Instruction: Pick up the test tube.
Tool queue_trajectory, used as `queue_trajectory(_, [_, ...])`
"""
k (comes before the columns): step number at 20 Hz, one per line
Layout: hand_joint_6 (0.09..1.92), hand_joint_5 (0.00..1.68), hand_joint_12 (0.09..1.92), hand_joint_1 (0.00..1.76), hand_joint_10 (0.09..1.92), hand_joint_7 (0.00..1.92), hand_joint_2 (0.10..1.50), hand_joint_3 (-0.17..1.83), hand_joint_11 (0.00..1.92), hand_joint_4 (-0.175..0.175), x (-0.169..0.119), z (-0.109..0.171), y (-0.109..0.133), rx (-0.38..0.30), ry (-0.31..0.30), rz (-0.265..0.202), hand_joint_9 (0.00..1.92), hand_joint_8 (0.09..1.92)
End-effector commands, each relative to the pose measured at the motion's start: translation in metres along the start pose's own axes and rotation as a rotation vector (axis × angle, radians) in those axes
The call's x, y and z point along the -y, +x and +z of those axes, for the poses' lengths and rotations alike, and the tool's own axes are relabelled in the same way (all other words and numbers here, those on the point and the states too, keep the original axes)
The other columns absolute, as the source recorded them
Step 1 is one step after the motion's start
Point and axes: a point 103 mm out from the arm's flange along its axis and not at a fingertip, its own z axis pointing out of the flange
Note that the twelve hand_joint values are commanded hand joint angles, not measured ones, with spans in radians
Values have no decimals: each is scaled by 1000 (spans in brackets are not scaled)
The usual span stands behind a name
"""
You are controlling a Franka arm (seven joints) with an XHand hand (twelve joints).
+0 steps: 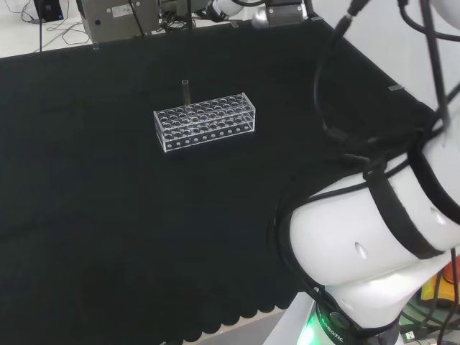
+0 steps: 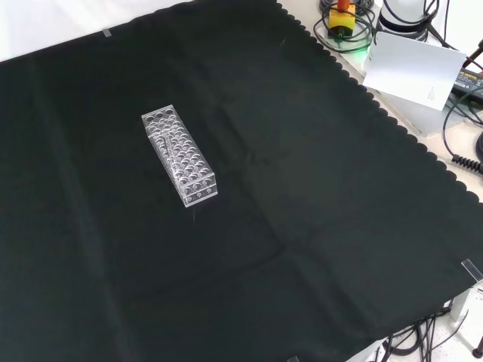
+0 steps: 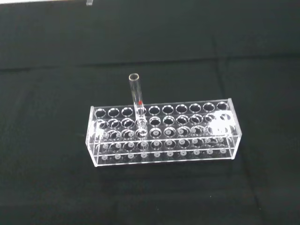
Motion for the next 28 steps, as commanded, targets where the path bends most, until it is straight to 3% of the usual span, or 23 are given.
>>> queue_trajectory(1, [99,367,1542,762,907,354,1088,-175,149,-115,-64,22,10,-7,67,-10,378,935])
queue_trajectory(7, [130,394,1510,775,882,425,1092,-175,226,-125,-94,41,16,-24,94,-6,458,933])
queue_trajectory(18, [237,432,1478,815,837,524,1096,-175,296,-145,-137,85,27,7,187,2,566,910])
queue_trajectory(24, [539,377,1457,852,818,582,1094,-175,343,-158,-159,109,36,27,234,-3,614,903])
queue_trajectory(28, [617,379,1450,864,816,602,1095,-175,363,-162,-171,128,42,52,265,4,632,906])
